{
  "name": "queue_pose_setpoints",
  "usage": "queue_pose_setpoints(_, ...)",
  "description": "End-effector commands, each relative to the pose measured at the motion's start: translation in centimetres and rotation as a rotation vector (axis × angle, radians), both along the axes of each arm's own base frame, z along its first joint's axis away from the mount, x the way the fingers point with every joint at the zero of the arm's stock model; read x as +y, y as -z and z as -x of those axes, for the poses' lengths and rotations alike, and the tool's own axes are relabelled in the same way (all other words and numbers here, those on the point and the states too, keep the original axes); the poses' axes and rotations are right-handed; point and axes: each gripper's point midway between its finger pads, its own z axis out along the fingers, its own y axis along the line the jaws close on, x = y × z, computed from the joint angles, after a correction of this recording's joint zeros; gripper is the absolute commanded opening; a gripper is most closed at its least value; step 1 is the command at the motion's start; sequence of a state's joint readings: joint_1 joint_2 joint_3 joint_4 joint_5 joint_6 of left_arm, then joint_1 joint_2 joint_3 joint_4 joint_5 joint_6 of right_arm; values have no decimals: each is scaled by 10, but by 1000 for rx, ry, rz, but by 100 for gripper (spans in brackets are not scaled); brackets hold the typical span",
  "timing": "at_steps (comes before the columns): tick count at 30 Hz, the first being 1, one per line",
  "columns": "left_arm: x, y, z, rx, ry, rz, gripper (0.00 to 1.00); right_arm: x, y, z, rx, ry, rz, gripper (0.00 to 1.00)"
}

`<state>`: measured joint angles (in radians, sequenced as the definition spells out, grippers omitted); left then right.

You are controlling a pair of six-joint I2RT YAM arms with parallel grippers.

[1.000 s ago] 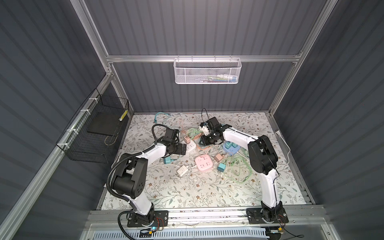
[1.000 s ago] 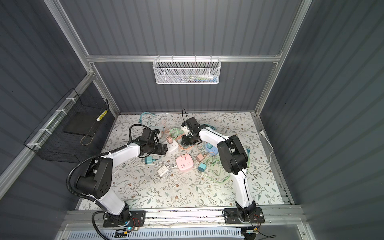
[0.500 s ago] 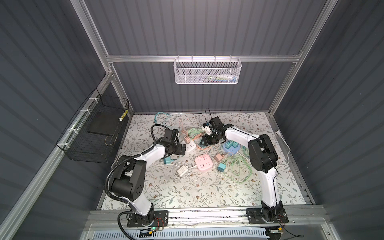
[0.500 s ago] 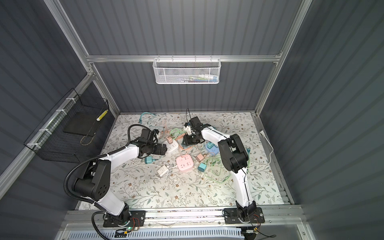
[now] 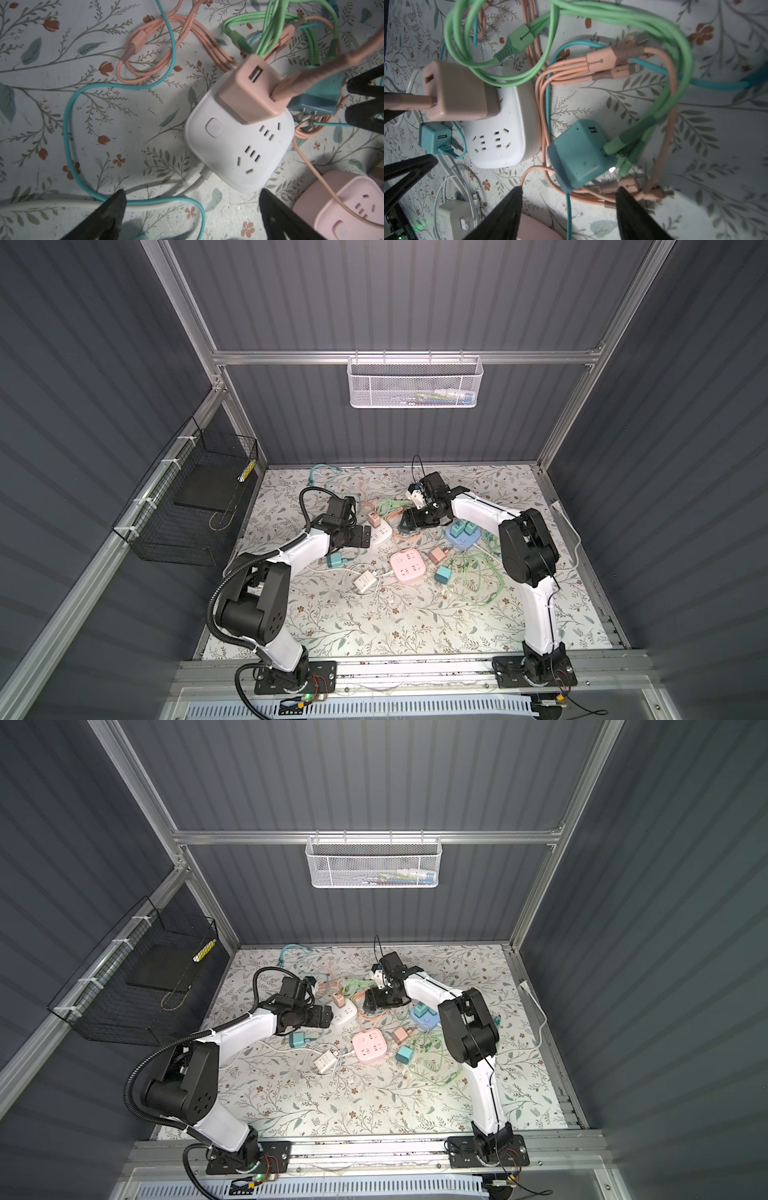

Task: Pull the plug off the socket
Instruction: 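Lower the teal charger onto the table and open the right gripper, then move the right gripper onto the pink charger and close on it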

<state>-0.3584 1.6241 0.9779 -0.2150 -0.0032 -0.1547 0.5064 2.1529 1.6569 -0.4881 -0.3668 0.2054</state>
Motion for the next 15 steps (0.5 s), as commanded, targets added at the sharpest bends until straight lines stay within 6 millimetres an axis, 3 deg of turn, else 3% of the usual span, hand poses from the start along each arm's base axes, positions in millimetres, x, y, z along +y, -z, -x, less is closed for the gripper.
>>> queue_pose_setpoints(1, 6, -7, 1, -23, -31, 3, 100, -2, -34, -5, -62, 18, -18, 77)
queue_pose_setpoints(3, 6, -6, 1, -21, -32, 3, 100, -6, -41, -10, -95, 40, 0, 83)
queue_pose_setpoints(5, 7, -6, 2, -22, -34, -1, 100, -9, -48, -13, -120, 57, 9, 99)
queue_pose_setpoints(15, 11, -8, 2, -44, -57, -6, 100, -9, -77, -13, -214, 66, -27, 99)
